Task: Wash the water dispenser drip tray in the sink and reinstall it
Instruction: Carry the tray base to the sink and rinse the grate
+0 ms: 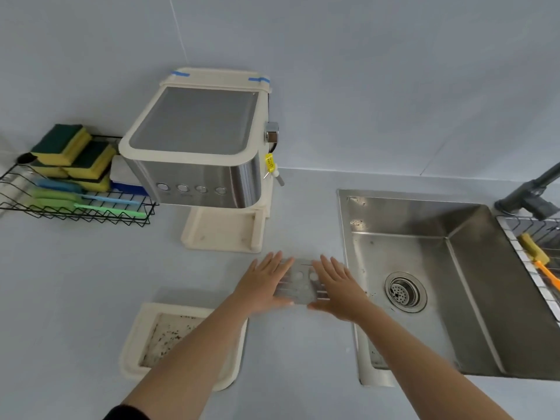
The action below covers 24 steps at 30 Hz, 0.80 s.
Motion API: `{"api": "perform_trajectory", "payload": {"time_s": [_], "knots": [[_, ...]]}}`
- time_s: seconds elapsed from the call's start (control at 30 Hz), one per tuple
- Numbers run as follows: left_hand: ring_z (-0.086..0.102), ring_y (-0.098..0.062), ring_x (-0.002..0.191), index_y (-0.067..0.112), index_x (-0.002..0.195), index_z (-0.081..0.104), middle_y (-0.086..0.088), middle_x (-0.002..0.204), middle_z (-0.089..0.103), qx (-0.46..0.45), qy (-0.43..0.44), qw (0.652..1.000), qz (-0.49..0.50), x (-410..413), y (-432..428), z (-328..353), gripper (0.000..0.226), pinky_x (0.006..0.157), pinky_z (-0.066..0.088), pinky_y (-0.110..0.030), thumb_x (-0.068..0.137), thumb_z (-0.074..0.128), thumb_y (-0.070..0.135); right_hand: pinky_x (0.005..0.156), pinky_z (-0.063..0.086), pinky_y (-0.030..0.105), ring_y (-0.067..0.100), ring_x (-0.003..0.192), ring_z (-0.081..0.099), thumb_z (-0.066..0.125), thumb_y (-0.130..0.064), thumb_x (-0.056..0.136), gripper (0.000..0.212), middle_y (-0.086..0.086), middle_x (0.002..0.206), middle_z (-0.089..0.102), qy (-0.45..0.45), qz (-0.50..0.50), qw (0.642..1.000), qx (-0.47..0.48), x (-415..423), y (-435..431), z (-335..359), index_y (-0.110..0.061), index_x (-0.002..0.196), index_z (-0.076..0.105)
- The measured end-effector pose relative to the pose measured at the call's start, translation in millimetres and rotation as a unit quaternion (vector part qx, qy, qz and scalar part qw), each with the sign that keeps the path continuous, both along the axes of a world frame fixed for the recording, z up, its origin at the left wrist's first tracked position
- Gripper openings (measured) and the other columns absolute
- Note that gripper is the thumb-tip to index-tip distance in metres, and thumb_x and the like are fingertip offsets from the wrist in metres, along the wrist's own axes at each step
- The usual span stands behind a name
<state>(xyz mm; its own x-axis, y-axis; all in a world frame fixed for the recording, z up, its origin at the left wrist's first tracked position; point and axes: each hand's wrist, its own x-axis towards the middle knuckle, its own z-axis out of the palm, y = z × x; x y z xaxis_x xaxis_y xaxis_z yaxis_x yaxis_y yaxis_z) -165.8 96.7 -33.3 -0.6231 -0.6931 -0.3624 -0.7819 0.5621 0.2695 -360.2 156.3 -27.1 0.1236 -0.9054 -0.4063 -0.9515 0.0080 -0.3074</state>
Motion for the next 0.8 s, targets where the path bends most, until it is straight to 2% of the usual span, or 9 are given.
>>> {"api": "perform_trajectory", "payload": {"time_s": [0.1,0.23,0.4,0.6,0.67,0.73,0.8], "knots": [[-0.009,-0.022,0.145,0.026,0.146,-0.007,-0.006,0.158,-0.01,-0.003,0.025,0.999,0.032,29.8,-0.5,18.6,0.092,0.117,0.002,-0.043,0.082,0.052,0.055,0.116,-0.008,0.037,0.021,0.142,-0.02,0.058,-0.058,0.077,0.109,0.003,0.156,-0.019,-0.052,0.0,0.999,-0.009,24.8,8.9,9.7,-0.014,0.145,-0.016],[-0.011,-0.02,0.145,0.026,0.146,-0.011,-0.004,0.157,-0.014,-0.01,0.049,0.992,0.118,87.8,4.3,38.8,0.091,0.117,-0.001,-0.041,0.084,0.051,0.05,0.114,-0.006,0.032,0.01,0.133,-0.026,0.06,-0.06,0.073,0.116,0.001,0.155,-0.021,-0.115,-0.006,0.993,-0.007,67.0,24.5,16.9,-0.013,0.144,-0.019],[-0.01,-0.02,0.145,0.019,0.146,-0.01,-0.005,0.157,-0.013,0.007,0.064,0.969,0.239,163.6,23.7,42.3,0.085,0.118,0.002,-0.039,0.089,0.047,0.047,0.116,-0.004,0.03,0.013,0.14,-0.023,0.062,-0.063,0.07,0.124,0.0,0.154,-0.026,-0.138,0.001,0.99,0.038,115.1,45.8,15.4,-0.012,0.142,-0.025],[0.002,-0.019,0.146,0.009,0.147,-0.002,-0.007,0.158,-0.007,0.08,0.064,0.933,0.345,210.9,49.6,28.3,0.072,0.117,0.013,-0.038,0.095,0.037,0.04,0.117,0.0,0.031,0.016,0.144,-0.016,0.064,-0.051,0.077,0.116,0.003,0.156,-0.021,-0.182,-0.078,0.975,0.098,151.9,59.7,5.9,-0.007,0.143,-0.021],[0.011,-0.022,0.145,0.007,0.146,0.005,-0.008,0.158,-0.005,0.092,0.063,0.927,0.359,215.4,54.7,24.5,0.069,0.114,0.019,-0.038,0.095,0.036,0.04,0.118,0.002,0.032,0.017,0.144,-0.013,0.062,-0.049,0.08,0.111,0.004,0.157,-0.017,-0.186,-0.104,0.972,0.098,158.7,61.7,3.3,-0.007,0.144,-0.018],[0.021,-0.025,0.142,0.005,0.142,0.022,-0.01,0.158,-0.004,0.1,0.061,0.922,0.369,217.9,58.0,21.9,0.06,0.11,0.027,-0.038,0.095,0.037,0.039,0.118,0.005,0.034,0.019,0.145,-0.01,0.061,-0.048,0.081,0.107,0.005,0.158,-0.01,-0.178,-0.119,0.973,0.085,163.3,63.3,2.0,-0.005,0.145,-0.014],[0.028,-0.027,0.139,0.002,0.135,0.035,-0.012,0.158,-0.004,0.108,0.063,0.919,0.374,219.4,60.8,20.8,0.053,0.106,0.031,-0.037,0.095,0.038,0.037,0.119,0.013,0.037,0.023,0.146,0.002,0.06,-0.044,0.082,0.099,0.006,0.157,0.005,-0.176,-0.127,0.974,0.066,167.1,64.3,2.8,-0.004,0.146,-0.003]]}}
